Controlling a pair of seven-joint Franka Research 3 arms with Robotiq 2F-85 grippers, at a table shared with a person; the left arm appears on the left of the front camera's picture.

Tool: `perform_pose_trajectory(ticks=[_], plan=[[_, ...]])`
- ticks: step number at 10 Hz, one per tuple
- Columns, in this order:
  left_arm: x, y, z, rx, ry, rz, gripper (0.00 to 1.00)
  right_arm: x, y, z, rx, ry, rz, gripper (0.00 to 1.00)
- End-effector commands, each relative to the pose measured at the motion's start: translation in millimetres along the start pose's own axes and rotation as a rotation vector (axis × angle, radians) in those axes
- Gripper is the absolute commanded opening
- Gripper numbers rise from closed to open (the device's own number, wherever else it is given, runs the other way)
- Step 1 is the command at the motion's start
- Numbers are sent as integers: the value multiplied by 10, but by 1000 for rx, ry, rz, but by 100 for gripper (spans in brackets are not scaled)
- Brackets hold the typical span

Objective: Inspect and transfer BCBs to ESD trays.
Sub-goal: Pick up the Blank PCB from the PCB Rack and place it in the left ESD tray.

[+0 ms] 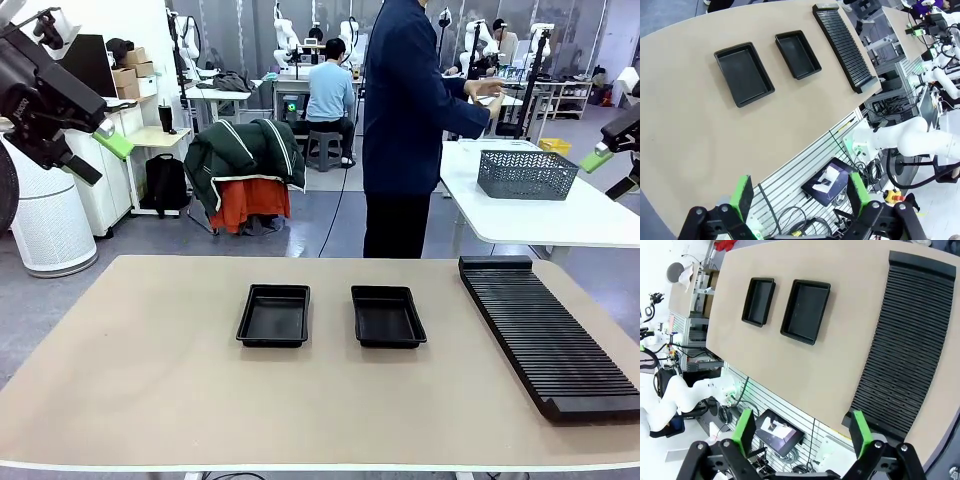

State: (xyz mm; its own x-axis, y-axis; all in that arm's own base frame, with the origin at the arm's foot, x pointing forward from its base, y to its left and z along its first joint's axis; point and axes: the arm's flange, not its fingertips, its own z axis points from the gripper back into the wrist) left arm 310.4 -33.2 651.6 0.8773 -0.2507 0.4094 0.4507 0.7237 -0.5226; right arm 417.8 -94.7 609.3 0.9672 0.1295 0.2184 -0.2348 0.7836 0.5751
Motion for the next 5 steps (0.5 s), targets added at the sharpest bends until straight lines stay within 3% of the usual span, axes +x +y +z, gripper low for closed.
perform_pose_trajectory(ticks=[1, 3, 5], plan=[[8, 17, 8, -3, -5, 6, 100, 3, -58, -11, 7, 3, 17, 100], [2, 7, 0, 3, 0, 3, 100, 3, -17, -9, 0, 2, 1, 100], [-114, -67, 88, 2, 15, 39, 100, 8, 36, 246, -33, 8, -145, 100]])
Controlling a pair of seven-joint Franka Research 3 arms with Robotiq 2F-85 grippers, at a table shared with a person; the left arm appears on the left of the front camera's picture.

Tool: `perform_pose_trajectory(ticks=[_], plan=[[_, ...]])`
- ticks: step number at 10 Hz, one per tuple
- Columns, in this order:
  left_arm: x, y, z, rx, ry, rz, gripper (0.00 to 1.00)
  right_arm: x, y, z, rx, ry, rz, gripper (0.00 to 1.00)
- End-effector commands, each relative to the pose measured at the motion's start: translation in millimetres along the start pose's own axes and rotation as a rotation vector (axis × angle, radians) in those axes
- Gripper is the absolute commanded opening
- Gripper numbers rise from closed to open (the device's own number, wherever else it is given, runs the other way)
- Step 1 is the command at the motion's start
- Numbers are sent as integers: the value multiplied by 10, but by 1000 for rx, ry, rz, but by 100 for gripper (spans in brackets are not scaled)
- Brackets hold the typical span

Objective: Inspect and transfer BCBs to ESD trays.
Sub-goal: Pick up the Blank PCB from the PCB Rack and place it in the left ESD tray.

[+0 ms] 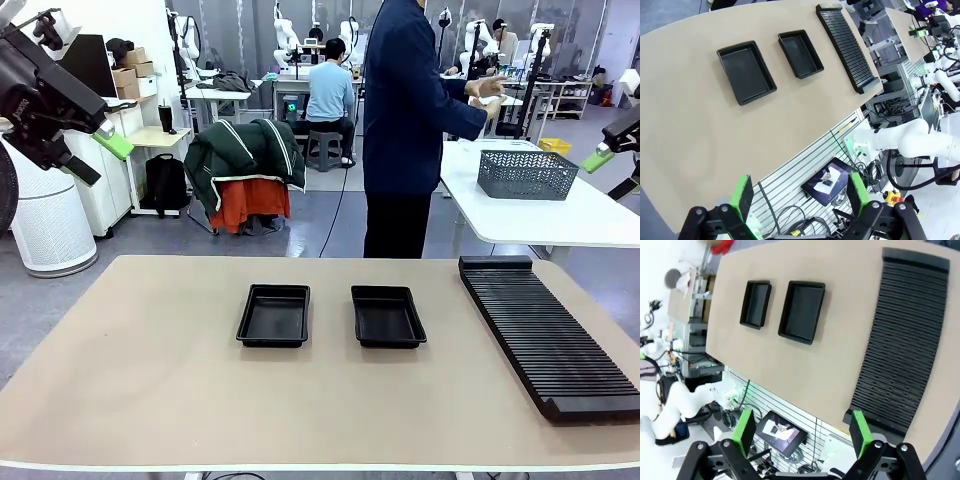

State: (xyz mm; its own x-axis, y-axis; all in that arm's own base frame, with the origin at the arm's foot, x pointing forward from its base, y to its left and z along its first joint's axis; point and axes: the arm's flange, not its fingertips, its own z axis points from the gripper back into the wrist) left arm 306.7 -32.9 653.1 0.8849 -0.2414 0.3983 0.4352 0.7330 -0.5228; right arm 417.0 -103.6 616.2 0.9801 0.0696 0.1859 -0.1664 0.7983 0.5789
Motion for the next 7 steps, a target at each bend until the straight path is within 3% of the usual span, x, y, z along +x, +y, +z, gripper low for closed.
perform_pose_trajectory(ticks=[1, 7], plan=[[-154, -77, 90, 0, 25, 37, 100, 21, 51, 233, -21, 12, -108, 100], [-202, -531, 338, 52, -1, 114, 100, 51, 61, 518, -4, -16, -115, 100]])
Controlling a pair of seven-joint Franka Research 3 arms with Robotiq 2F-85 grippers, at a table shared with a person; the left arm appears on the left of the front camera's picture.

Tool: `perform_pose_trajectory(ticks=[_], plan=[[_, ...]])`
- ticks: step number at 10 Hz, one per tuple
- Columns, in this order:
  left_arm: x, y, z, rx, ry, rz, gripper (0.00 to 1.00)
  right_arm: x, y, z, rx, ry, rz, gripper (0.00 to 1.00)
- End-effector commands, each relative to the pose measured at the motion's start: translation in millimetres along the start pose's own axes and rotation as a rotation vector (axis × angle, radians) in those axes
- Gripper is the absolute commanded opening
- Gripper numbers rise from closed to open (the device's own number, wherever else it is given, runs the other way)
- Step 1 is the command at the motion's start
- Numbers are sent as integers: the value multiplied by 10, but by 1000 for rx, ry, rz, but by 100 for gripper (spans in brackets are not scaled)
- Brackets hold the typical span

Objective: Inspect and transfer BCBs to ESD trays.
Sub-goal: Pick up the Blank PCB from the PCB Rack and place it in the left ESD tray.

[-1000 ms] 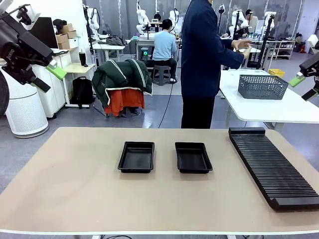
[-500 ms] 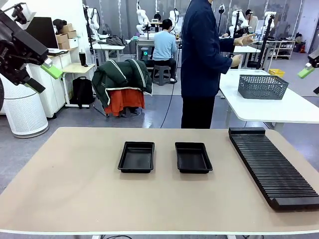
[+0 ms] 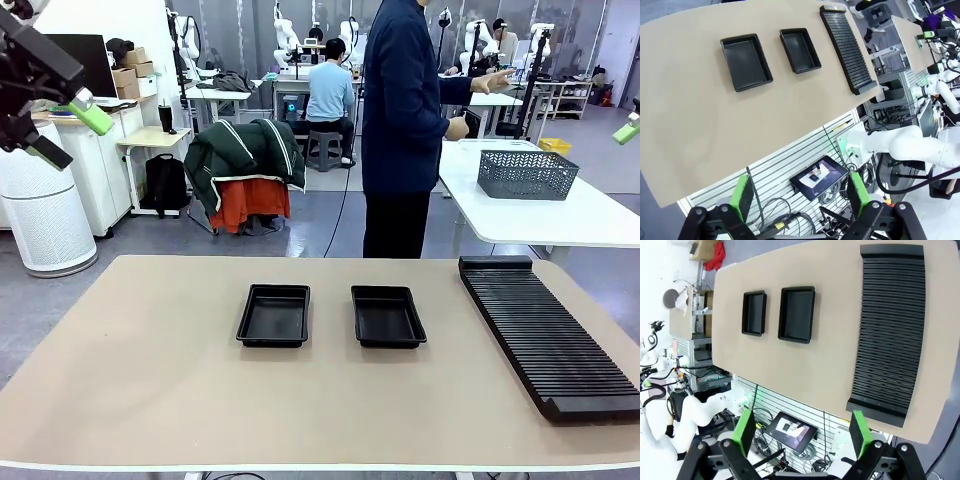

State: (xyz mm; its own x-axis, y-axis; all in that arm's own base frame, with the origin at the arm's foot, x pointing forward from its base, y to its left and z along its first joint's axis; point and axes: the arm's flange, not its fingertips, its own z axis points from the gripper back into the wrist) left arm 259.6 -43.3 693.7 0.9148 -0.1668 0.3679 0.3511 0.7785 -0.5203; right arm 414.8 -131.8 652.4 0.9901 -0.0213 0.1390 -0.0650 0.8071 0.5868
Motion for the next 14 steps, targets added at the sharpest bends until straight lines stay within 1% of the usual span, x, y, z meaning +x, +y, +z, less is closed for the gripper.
perform_pose_trajectory(ticks=[1, 4, 9, 12, 14], plan=[[42, -83, 46, 11, 10, 32, 100, 7, 165, 133, -15, -15, -3, 100], [-3, -114, 124, 22, -20, 58, 100, 68, 169, 278, -15, -21, -45, 100], [-106, -290, 289, 121, -43, 100, 100, 85, 184, 492, -80, -34, -68, 100], [-124, -265, 318, 121, -52, 117, 100, 101, 196, 529, -88, -44, -62, 100], [-149, -335, 366, 147, -50, 124, 100, 114, 189, 518, -85, -40, -58, 100]])
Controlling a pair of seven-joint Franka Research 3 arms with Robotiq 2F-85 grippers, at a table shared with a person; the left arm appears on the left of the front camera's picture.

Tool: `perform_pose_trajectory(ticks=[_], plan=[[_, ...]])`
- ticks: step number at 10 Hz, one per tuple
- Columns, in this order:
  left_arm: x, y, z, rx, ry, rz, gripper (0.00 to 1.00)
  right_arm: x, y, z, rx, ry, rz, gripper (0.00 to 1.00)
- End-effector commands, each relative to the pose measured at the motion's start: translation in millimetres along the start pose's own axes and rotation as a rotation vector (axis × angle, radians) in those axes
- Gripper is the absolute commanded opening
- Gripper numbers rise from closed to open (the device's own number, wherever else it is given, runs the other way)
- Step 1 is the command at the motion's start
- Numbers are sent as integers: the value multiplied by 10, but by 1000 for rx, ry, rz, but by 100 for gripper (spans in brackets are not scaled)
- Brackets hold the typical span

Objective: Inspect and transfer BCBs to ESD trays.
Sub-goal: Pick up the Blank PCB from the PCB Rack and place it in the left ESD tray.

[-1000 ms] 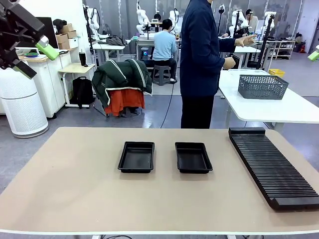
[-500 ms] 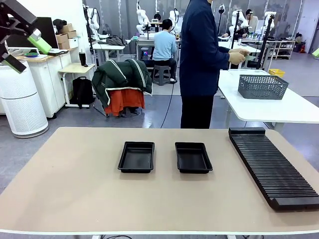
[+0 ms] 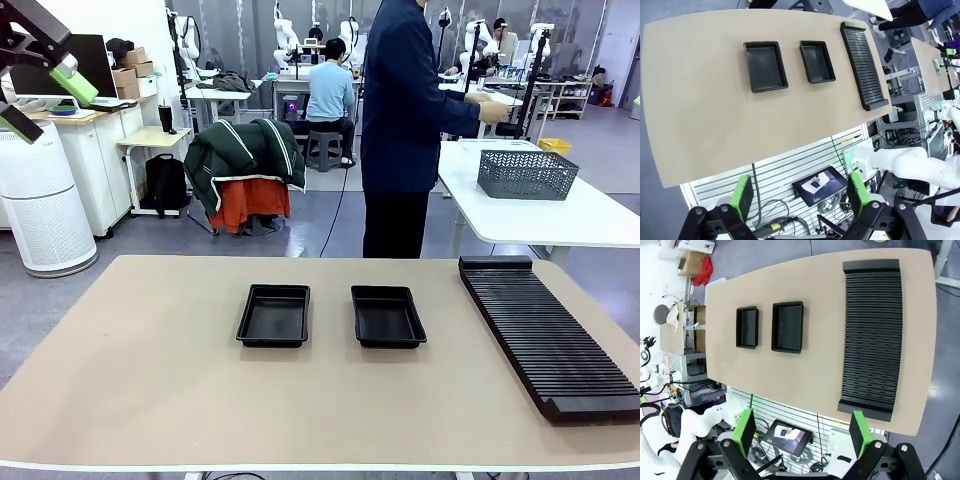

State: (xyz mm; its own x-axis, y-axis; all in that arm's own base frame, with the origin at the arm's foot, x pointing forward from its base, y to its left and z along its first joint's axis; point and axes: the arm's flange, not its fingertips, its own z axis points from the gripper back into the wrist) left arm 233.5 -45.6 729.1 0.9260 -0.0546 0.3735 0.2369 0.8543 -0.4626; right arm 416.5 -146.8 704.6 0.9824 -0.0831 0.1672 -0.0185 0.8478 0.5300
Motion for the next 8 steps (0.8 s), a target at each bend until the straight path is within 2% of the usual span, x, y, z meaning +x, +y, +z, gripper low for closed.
perform_pose_trajectory(ticks=[1, 2, 8], plan=[[-51, -85, 85, 48, 17, 28, 100, 31, 21, -19, -27, 14, -49, 100], [-42, -136, 94, 69, 26, 32, 100, 0, 0, 0, 0, 0, 0, 100], [-7, -386, 87, 141, 35, 18, 100, 0, 0, 0, 0, 0, 0, 100]])
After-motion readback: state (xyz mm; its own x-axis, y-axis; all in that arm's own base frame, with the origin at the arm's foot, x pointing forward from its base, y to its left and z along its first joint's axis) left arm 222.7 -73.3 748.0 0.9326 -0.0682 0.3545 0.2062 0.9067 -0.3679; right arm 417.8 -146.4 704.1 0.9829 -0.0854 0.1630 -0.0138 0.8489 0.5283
